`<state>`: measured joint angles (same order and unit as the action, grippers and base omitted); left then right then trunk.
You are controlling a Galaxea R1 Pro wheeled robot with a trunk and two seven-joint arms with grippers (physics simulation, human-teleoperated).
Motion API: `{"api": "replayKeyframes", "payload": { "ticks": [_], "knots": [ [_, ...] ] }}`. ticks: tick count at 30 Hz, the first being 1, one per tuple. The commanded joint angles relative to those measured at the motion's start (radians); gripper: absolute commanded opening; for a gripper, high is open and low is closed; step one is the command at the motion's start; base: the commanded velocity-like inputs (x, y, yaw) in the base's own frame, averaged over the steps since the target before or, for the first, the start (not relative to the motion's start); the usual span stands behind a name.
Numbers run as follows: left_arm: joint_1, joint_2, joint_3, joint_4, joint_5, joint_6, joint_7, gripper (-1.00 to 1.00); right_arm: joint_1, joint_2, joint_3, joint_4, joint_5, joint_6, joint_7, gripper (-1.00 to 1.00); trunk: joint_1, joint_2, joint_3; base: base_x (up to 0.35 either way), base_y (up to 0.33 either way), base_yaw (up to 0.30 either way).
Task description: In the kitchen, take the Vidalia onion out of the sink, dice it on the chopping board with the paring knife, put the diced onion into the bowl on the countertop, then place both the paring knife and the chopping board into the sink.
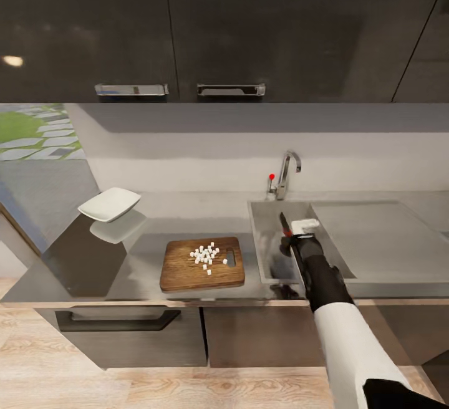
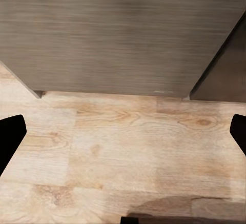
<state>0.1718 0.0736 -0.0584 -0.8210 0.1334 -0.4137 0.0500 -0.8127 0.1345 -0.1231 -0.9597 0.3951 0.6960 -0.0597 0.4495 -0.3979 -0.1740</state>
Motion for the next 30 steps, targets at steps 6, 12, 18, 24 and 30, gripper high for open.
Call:
{"api": "replayKeyframes", "payload": {
  "ticks": [6, 12, 18, 24, 30],
  "knots": [
    [0.0, 0.002, -0.006, -0.001, 0.009, -0.003, 0.005, 1.0, -0.201, -0.027, -0.081, 0.285, -0.005, -0.001, -0.003, -1.0, 0.001, -0.002, -0.002, 0.0, 0.0, 0.0],
    [0.0, 0.002, -0.006, 0.0, 0.009, -0.002, 0.005, 1.0, -0.218, -0.033, -0.128, 0.426, -0.005, -0.138, -0.003, -1.0, 0.001, -0.002, -0.002, 0.0, 0.0, 0.0],
    [0.0, 0.001, -0.006, 0.004, 0.009, -0.001, 0.005, 1.0, -0.218, -0.033, -0.126, 0.459, -0.006, -0.198, 0.0, -1.0, 0.001, -0.002, -0.002, 0.0, 0.0, 0.0],
    [0.0, 0.0, -0.006, 0.006, 0.009, -0.001, 0.005, 1.0, -0.218, -0.035, -0.124, 0.46, -0.006, -0.202, 0.01, -1.0, 0.001, -0.002, -0.002, 0.057, 0.0, 0.0],
    [0.0, 0.0, -0.006, 0.006, 0.009, 0.0, 0.005, 1.0, -0.218, -0.037, -0.124, 0.483, -0.006, -0.202, 0.011, -1.0, 0.001, -0.002, -0.01, 0.095, 0.0, 0.0]
  ]
}}
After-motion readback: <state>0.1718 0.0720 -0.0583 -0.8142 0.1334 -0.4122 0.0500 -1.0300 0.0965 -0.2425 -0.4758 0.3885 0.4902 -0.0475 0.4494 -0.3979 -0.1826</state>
